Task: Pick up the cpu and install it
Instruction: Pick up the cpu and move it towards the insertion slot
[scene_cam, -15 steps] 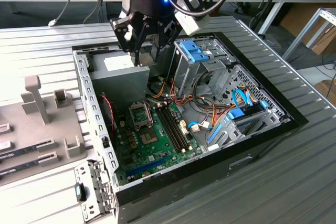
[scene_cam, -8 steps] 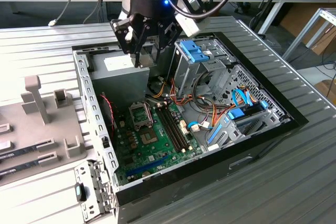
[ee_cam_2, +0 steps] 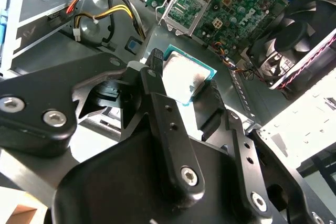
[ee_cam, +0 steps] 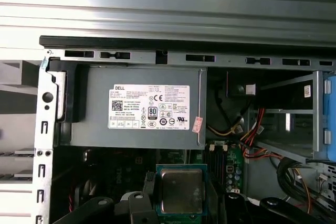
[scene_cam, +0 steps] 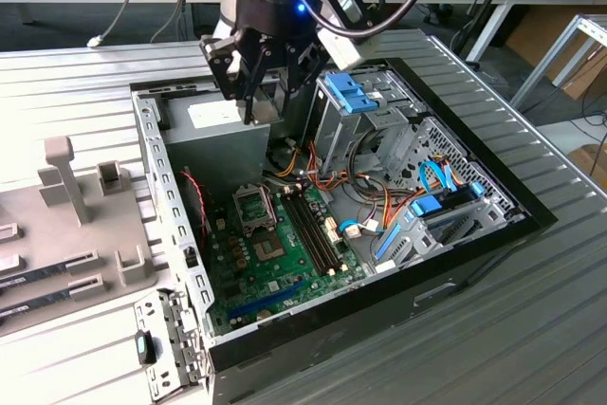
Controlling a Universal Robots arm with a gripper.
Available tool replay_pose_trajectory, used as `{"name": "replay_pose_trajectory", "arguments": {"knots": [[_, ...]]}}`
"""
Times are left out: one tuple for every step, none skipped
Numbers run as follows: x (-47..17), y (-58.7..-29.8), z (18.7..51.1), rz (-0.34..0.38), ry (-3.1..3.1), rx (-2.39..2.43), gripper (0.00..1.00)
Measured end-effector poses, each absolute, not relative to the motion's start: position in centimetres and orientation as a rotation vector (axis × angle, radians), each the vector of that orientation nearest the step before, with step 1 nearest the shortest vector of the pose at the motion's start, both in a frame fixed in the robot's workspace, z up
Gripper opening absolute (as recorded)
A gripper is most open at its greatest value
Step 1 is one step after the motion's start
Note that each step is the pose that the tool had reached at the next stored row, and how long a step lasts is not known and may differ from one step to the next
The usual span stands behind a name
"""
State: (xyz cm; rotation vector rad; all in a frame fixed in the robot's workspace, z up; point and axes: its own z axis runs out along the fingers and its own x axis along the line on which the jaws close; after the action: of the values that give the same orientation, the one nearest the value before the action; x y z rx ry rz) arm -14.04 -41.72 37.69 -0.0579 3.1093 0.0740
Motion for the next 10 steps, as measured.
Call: {"name": "replay_pose_trajectory", "arguments": {"knots": [[-14.03, -41.75, 37.66, 0.074, 3.109, -0.058, 0.47], [-14.03, -41.77, 37.64, 0.074, 3.109, -0.058, 0.47], [-14.02, -41.80, 37.61, 0.074, 3.109, -0.058, 0.47], [-14.01, -41.83, 37.57, 0.074, 3.109, -0.058, 0.47], [-14.00, -41.86, 37.55, 0.074, 3.109, -0.058, 0.47], [-14.00, -41.88, 37.52, 0.074, 3.109, -0.058, 0.47], [-13.99, -41.91, 37.49, 0.074, 3.109, -0.058, 0.47], [-13.99, -41.93, 37.47, 0.074, 3.109, -0.058, 0.47], [-13.98, -41.95, 37.45, 0.074, 3.109, -0.058, 0.47], [-13.98, -41.98, 37.42, 0.074, 3.109, -0.058, 0.47]]}}
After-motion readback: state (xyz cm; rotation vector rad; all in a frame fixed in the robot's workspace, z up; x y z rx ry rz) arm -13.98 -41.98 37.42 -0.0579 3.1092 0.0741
